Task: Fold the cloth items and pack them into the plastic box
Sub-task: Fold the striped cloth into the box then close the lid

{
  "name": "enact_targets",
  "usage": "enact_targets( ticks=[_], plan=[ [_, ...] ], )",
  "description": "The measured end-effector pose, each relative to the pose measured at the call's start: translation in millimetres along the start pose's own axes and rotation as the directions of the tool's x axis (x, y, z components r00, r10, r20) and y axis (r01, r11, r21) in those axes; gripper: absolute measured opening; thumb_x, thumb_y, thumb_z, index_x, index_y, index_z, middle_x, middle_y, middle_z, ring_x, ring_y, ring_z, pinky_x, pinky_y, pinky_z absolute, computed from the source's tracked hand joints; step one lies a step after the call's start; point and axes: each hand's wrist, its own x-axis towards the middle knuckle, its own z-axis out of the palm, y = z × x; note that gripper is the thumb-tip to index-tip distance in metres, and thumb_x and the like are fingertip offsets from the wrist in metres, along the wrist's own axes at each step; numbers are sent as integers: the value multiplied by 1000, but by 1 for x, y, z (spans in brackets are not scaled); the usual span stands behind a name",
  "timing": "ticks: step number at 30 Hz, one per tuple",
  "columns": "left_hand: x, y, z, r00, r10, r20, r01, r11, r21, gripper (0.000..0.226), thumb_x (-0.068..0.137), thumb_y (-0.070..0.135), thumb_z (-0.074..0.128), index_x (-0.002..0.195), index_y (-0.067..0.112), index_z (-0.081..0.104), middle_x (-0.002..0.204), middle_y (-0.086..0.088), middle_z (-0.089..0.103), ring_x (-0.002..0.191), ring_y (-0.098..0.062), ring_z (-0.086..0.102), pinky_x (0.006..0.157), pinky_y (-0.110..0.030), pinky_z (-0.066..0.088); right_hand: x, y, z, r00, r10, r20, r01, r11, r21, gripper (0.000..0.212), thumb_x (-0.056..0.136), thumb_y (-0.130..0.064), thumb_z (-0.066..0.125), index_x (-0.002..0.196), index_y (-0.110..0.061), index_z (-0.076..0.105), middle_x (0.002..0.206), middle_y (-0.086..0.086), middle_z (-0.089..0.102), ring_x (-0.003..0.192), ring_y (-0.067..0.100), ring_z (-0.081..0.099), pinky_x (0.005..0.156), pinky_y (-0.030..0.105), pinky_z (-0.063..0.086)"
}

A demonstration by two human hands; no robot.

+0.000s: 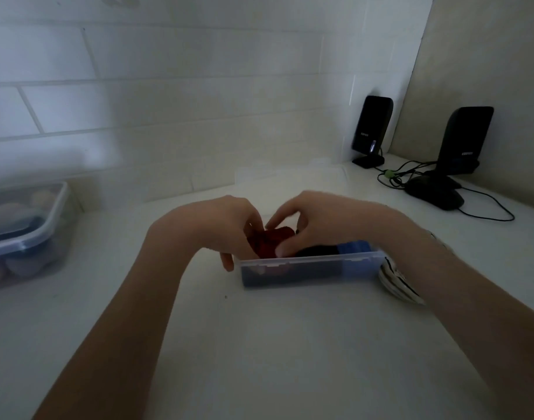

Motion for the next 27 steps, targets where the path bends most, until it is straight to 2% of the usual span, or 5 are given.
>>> enact_targets(
  ticks=[4,7,13,18,27],
  plan=[
    [-17,-8,-17,998,44,-41,-49,993,-109,43,83,23,68,123,31,55,117,22,59,66,-7,73,44,-15,42,-18,8,-33,965,32,-261,1,992,124,27,81,-35,66,105,-23,64,39,-22,53,33,-8,46,35,6,30],
    [-22,-16,-24,968,53,-246,-115,963,-244,27,86,9,58,106,27,66,106,19,67,64,-12,73,40,-16,37,-23,34,-51,898,163,-409,-145,987,76,24,79,-38,68,94,-19,64,56,-9,49,36,0,43,45,14,31],
    [-11,-5,-15,871,172,-459,-304,925,-230,15,82,7,64,84,18,75,79,7,75,51,-13,69,71,-21,53,-31,58,-53,819,569,-67,-573,815,-82,33,83,-36,66,108,-16,60,76,3,60,63,16,64,43,20,35],
    [-10,6,-9,871,304,-385,-422,865,-272,10,81,10,69,85,15,76,72,1,76,51,-15,65,62,-23,55,-32,68,-56,815,580,17,-580,815,13,21,90,-32,59,110,-32,56,113,2,60,68,17,72,45,18,45],
    [0,5,-1,886,299,-354,-413,856,-310,11,83,12,67,86,17,76,73,1,76,53,-16,65,59,-22,51,-16,75,-30,848,519,-105,-528,845,-84,27,86,-9,57,112,-5,58,83,6,57,57,14,50,42,21,40]
  ],
)
